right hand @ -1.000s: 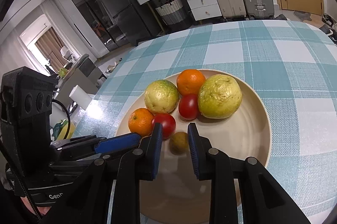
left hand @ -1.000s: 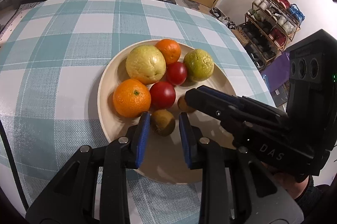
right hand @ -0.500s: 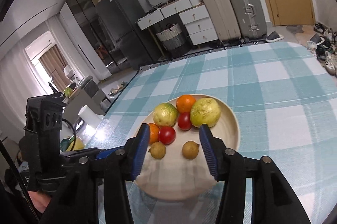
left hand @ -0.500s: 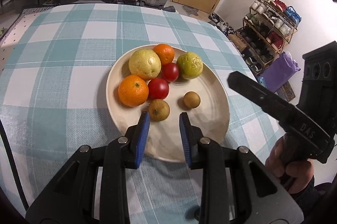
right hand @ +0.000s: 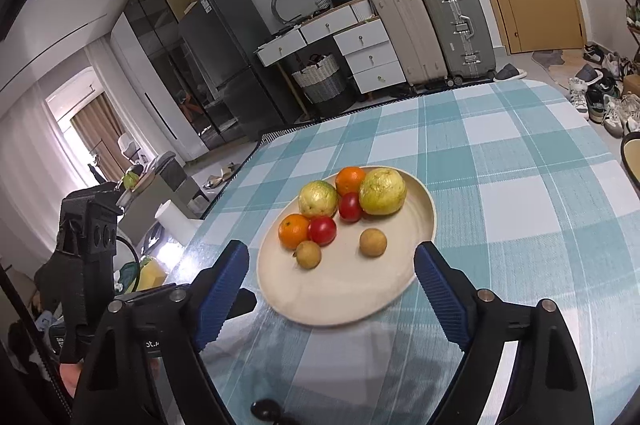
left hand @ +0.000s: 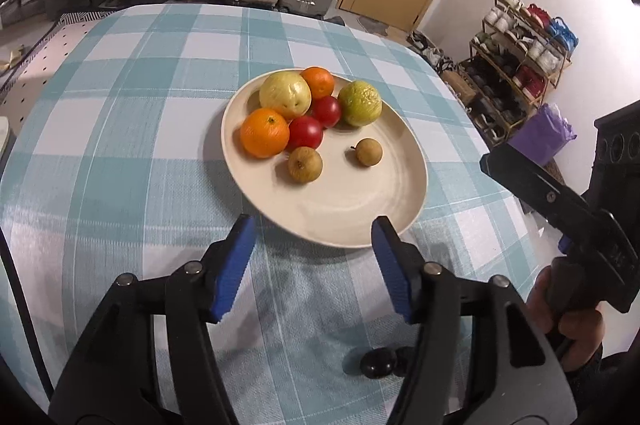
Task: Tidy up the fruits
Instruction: 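Withdraw both grippers from the plate toward the dark plums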
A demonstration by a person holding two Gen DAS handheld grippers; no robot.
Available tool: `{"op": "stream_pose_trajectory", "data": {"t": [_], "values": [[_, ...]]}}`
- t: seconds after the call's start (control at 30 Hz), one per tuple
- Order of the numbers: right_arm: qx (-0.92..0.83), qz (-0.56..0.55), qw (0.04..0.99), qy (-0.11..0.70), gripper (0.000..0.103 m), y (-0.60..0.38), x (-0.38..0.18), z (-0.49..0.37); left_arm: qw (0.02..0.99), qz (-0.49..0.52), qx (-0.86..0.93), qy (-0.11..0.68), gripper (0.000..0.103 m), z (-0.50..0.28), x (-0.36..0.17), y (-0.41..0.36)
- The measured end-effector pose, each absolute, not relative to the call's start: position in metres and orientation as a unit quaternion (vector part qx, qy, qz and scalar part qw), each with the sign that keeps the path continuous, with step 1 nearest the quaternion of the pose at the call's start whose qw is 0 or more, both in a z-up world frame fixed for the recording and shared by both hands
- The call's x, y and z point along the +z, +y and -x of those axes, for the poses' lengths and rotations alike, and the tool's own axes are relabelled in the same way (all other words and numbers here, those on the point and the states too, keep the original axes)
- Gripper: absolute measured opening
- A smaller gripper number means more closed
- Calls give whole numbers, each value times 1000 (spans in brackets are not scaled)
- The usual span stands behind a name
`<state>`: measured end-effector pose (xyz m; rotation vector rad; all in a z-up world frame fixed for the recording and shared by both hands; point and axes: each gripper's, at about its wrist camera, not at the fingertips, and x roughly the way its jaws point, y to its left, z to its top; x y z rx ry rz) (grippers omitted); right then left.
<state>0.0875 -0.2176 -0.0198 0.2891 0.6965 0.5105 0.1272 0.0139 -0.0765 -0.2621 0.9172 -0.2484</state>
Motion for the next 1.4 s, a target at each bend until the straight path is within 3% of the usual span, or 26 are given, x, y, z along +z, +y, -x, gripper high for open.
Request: {"op": "stream_pose_trajectory", "data": {"t": [0.07,0.3,0.57,0.7,1.4], "values": [[248,-135,898,337,89,-216,-19,-81,885,121,-117,435,59,-119,-75,12],[250,-125,899,336,93,-213,-18,-61,903,93,-93,409,80,-100,-64,8],[256,-121,902,326,97,-213,-16,-34,909,88,-84,398,85,-78,-57,8],[264,-114,903,320,97,-213,-17,-20,916,93,-81,382,102,-63,-54,9],[278,-82,881,373,97,-198,-61,18,909,102,-63,400,102,-18,-89,22]]}}
